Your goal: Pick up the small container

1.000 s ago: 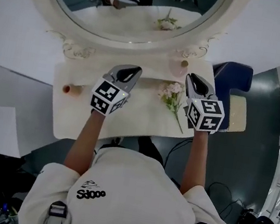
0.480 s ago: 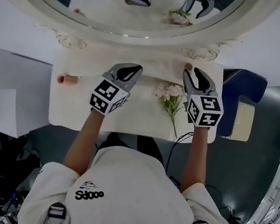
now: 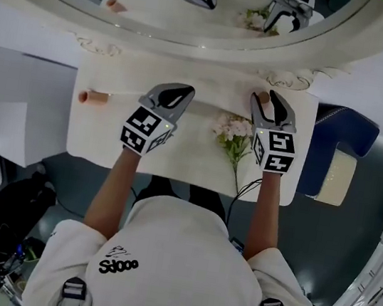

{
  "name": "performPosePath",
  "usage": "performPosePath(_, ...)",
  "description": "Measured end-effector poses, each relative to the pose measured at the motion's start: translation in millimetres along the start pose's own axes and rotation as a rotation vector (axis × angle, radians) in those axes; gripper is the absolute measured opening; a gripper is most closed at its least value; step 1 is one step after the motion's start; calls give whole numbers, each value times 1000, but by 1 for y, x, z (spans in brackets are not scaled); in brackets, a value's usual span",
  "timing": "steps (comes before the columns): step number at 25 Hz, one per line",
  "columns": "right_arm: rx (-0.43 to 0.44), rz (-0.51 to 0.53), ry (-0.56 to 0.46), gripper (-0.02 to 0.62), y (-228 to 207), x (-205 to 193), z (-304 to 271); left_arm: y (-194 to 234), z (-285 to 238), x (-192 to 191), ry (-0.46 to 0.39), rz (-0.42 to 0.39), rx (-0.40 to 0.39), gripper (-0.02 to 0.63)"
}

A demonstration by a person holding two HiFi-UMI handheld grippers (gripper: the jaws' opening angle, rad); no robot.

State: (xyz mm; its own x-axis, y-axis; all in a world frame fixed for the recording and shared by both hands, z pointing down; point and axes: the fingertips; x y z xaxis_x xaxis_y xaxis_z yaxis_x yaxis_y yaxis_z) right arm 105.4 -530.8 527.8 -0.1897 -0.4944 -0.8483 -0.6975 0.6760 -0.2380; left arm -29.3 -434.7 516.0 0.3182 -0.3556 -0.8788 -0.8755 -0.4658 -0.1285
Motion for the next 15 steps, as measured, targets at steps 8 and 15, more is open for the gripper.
performPosePath(8, 17, -4, 36, 192, -8, -22, -19, -1, -10, -11, 34, 13, 8, 18)
performPosePath(15, -10, 0, -18, 175, -8, -18, -23, -5, -16, -20, 48, 25, -10, 17)
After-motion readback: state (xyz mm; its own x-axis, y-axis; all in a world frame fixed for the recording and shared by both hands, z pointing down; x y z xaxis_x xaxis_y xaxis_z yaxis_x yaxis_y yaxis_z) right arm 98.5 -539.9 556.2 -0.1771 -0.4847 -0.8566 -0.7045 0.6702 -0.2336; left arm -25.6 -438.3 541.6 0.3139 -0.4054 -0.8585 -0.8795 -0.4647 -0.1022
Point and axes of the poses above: the fingertips, and each gripper's own axes: z backward along the fingers, y to its left, x out of its top, and after that the axes turned 15 degrees about -z, right-handed
